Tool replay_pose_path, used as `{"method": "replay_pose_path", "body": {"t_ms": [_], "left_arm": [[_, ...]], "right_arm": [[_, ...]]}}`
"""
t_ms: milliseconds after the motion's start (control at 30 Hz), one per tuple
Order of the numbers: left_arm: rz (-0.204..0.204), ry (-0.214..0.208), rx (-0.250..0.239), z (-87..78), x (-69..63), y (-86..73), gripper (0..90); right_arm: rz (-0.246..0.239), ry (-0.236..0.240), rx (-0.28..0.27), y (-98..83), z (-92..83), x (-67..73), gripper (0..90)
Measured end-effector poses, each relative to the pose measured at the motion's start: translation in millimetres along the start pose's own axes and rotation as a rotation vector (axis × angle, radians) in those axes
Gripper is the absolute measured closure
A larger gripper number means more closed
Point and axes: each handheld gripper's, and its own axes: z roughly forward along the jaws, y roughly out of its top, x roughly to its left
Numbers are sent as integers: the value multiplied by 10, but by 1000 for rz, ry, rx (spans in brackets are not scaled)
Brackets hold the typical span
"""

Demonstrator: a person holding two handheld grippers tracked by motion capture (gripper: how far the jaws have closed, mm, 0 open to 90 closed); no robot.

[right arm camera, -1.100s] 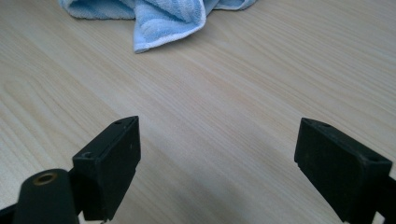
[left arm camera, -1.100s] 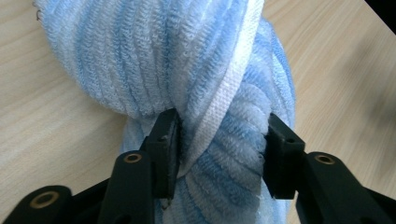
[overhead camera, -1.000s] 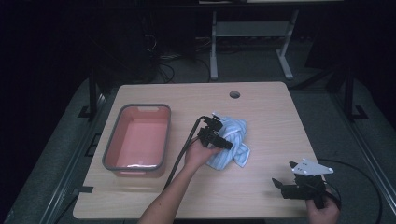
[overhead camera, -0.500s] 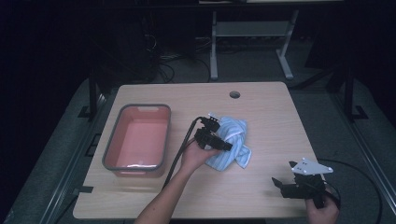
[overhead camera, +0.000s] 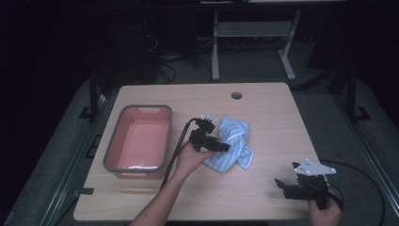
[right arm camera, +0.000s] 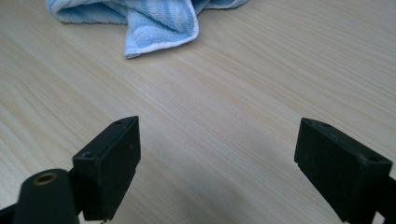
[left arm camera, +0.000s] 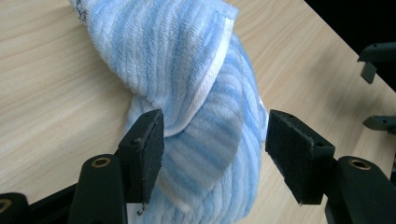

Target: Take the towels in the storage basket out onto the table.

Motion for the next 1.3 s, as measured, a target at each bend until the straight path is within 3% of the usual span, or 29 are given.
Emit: {"method": "replay_pose_path", "body": {"t_ms": [567, 1000, 1300], "left_arm": [[15, 8, -22, -266, -24, -330, 350], [21, -10, -37, -363, -76, -607, 319], [22, -5, -72, -464, -132, -845, 303]], "right_arm": [[-4, -6, 4, 0, 4, 16, 139], [-8, -8, 13, -14, 5, 27, 139], [-9, -9, 16, -19, 3, 46, 139]]}}
